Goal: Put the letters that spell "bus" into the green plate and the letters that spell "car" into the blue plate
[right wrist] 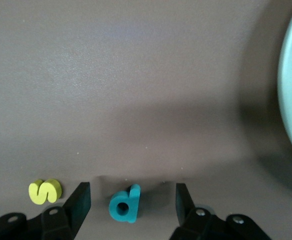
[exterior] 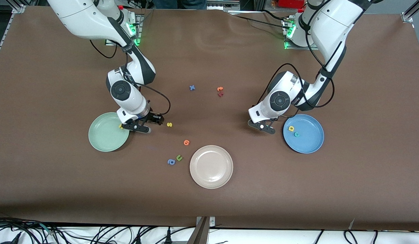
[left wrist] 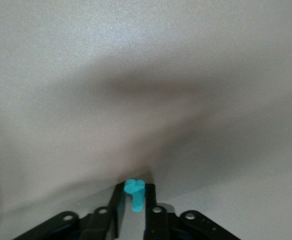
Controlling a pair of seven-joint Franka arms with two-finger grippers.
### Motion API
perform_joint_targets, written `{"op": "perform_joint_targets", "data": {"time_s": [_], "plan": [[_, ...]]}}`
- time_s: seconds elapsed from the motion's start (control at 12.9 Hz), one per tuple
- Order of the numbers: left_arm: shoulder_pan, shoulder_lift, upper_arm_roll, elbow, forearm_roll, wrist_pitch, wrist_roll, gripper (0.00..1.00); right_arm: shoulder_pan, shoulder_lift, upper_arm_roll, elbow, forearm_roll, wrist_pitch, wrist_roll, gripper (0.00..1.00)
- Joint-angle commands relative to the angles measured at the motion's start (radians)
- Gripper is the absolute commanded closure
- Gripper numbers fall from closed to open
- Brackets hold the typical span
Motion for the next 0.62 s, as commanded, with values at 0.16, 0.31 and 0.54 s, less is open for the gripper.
{"op": "perform_joint_targets", "data": {"time_s": [0.16,0.31,0.54], "plan": [[0.011,-0.046,0.003,0.029,0.034,-0.085,-0.016,1.0,0.007,0.022,0.0,0.0,0.005,0.017,0.015,0.23],[0.023,-0.065,0.004,0.124,0.036,-0.239,-0.008,1.0,0.007,0.028,0.002,0.0,0.002,0.019,0.015,0.41],[0.117,-0.065,0.018,0.211,0.049,-0.338,0.207,1.0,0.013,0.028,0.002,0.0,-0.002,0.019,0.001,0.8]]}}
